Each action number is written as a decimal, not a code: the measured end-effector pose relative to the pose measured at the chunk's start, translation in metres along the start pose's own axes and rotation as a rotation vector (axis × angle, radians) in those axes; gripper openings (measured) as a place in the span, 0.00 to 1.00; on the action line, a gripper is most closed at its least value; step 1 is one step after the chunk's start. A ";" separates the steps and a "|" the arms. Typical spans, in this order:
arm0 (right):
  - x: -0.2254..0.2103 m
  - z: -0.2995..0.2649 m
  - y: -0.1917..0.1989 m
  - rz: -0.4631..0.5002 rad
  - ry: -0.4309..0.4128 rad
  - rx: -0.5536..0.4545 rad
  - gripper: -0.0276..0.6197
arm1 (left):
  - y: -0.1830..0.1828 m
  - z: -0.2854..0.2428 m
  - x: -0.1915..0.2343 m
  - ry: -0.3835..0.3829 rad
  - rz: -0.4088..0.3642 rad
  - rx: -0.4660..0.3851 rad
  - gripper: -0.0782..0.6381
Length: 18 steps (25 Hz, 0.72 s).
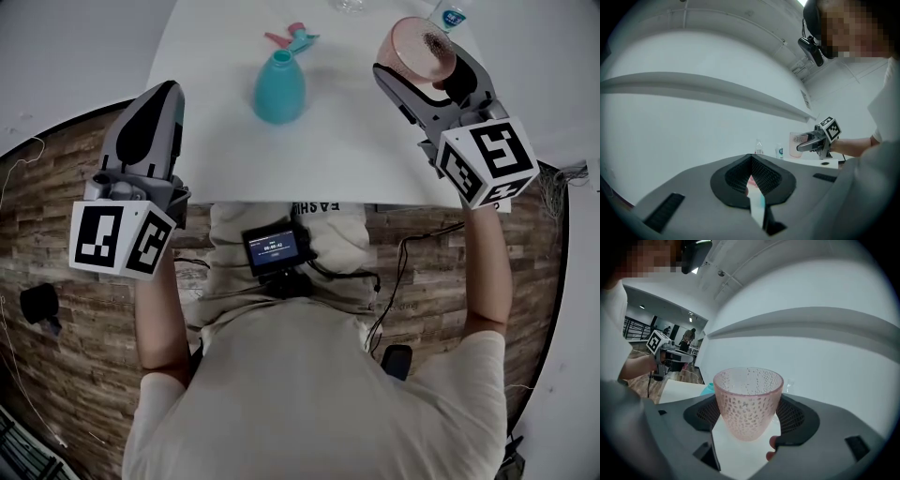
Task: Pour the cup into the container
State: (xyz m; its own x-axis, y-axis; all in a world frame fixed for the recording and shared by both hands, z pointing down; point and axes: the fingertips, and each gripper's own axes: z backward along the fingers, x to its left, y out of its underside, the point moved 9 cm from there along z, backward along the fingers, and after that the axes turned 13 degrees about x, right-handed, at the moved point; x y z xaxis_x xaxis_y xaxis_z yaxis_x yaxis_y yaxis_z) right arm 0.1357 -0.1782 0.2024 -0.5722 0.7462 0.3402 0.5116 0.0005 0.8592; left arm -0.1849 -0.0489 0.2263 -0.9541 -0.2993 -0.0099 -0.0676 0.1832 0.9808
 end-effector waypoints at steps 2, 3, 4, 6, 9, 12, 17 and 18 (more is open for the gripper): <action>-0.002 0.002 0.003 -0.013 0.001 -0.005 0.61 | 0.001 0.000 0.001 0.002 0.008 0.003 0.12; -0.003 0.003 0.004 -0.021 -0.001 -0.009 0.61 | 0.001 -0.001 0.001 0.002 0.012 0.004 0.12; -0.004 0.004 0.005 -0.029 -0.002 -0.013 0.61 | 0.002 -0.001 0.002 0.002 0.014 0.006 0.12; -0.007 0.006 0.007 -0.047 -0.004 -0.020 0.61 | 0.002 -0.001 0.002 0.001 0.017 0.009 0.12; -0.012 0.010 0.011 -0.067 0.000 -0.027 0.61 | 0.003 -0.002 0.002 0.000 0.019 0.013 0.12; -0.018 0.013 0.015 -0.083 0.007 -0.027 0.61 | 0.004 -0.002 0.001 -0.002 0.018 0.019 0.12; -0.023 0.015 0.024 -0.107 0.014 -0.016 0.61 | 0.007 -0.004 0.001 -0.002 0.016 0.033 0.12; -0.023 0.016 0.026 -0.110 0.015 -0.013 0.61 | 0.008 -0.004 0.001 -0.001 0.016 0.034 0.12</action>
State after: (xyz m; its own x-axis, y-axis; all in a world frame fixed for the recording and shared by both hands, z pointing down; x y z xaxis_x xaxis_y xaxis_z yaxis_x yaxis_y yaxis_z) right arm 0.1725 -0.1851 0.2111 -0.6341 0.7319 0.2496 0.4371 0.0730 0.8965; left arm -0.1852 -0.0518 0.2347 -0.9554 -0.2951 0.0052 -0.0625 0.2195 0.9736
